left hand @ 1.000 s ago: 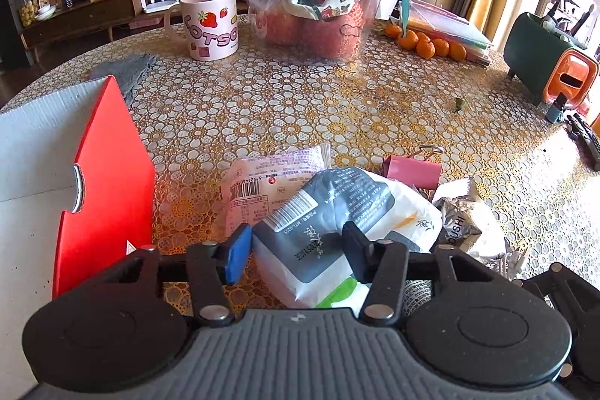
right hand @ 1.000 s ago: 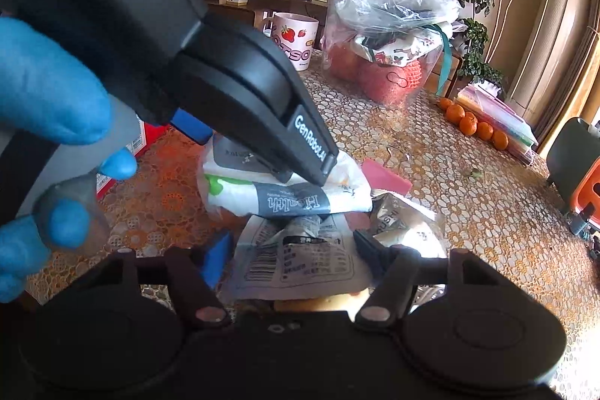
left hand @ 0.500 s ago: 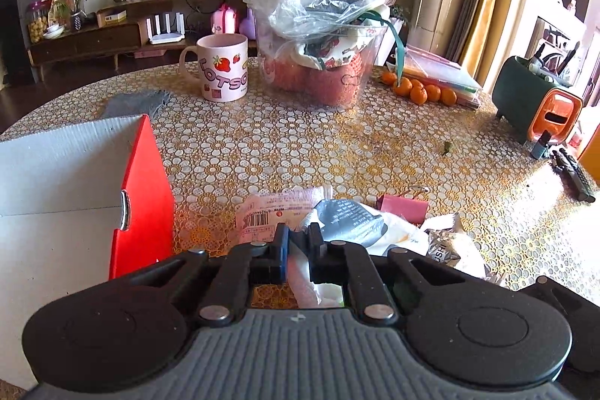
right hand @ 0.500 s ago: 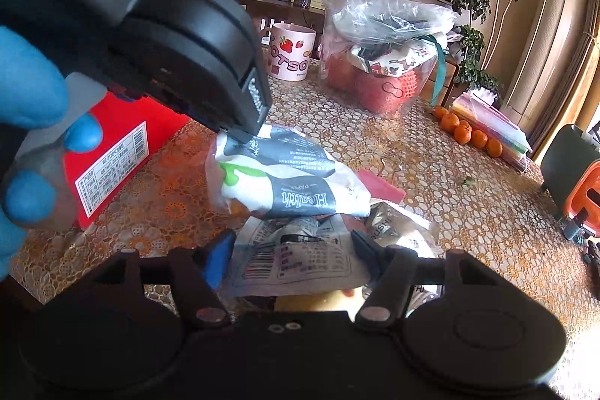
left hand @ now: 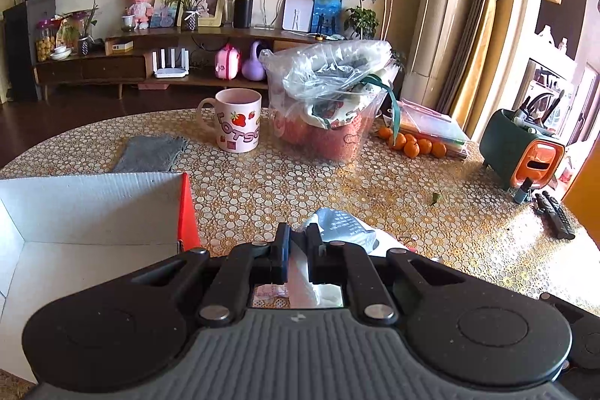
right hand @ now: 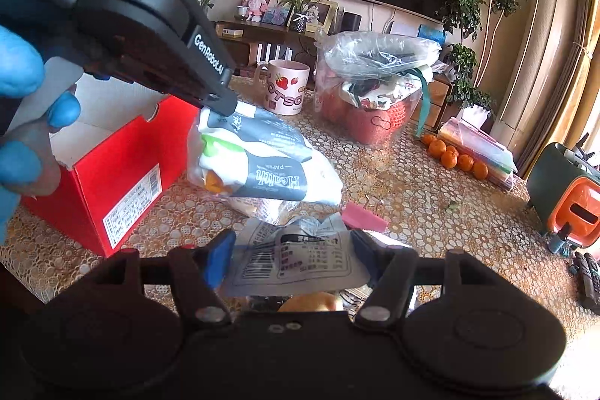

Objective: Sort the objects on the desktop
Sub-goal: 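Lift the wipes pack with the left gripper and carry it over the red box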

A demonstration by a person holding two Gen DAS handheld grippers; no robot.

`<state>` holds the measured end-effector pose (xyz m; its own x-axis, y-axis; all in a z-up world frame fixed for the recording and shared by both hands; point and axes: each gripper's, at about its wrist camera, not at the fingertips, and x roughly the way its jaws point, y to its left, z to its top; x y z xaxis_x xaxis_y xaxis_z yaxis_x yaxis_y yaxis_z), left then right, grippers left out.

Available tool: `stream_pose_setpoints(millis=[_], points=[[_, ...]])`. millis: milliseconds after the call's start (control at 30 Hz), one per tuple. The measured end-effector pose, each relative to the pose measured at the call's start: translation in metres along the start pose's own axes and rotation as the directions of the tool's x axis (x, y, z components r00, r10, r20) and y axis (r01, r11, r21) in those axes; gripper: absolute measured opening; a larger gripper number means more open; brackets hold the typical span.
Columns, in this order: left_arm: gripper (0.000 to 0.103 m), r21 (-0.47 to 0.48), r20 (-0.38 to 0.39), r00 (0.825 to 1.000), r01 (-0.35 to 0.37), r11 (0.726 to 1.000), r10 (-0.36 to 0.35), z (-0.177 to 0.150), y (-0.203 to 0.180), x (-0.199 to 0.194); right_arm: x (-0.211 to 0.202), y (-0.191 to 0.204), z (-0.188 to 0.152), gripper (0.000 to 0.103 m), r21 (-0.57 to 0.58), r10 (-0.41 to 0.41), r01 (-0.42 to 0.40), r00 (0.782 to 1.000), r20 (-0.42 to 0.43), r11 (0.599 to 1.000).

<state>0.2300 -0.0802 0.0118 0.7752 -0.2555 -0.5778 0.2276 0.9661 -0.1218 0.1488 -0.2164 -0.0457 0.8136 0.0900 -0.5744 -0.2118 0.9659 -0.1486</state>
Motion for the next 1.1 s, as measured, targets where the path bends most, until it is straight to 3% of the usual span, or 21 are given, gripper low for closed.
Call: stream_pose_setpoints(millis=[267, 600, 667, 733, 900, 1100], points=[[0.008, -0.029, 0.055, 0.998, -0.018, 0.999, 0.019, 0.009, 0.029, -0.033, -0.024, 0.014, 0.022, 0.066, -0.021, 0.023, -0.022, 0.999, 0.048, 1.000], [0.008, -0.081, 0.131, 0.986, -0.096, 0.992, 0.106, 0.016, 0.089, -0.080, -0.037, 0.063, 0.063, 0.065, -0.117, 0.098, -0.084, 0.988, 0.121, 0.990], [0.008, -0.091, 0.135, 0.983, -0.117, 0.989, 0.129, 0.015, 0.104, -0.085, -0.037, 0.076, 0.071, 0.045, -0.141, 0.117, -0.099, 0.985, 0.128, 0.985], [0.007, -0.096, 0.133, 0.979, -0.142, 0.985, 0.154, 0.012, 0.118, -0.086, -0.033, 0.090, 0.078, 0.043, -0.162, 0.131, -0.110, 0.983, 0.130, 0.981], [0.003, -0.123, 0.106, 0.966, -0.224, 0.967, 0.237, 0.000, 0.154, -0.084, 0.002, 0.131, 0.089, 0.037, -0.216, 0.167, -0.149, 0.984, 0.064, 0.965], [0.003, -0.134, 0.045, 0.957, -0.279, 0.951, 0.287, -0.014, 0.187, -0.073, 0.030, 0.161, 0.085, 0.040, -0.250, 0.191, -0.185, 0.982, -0.003, 0.950]])
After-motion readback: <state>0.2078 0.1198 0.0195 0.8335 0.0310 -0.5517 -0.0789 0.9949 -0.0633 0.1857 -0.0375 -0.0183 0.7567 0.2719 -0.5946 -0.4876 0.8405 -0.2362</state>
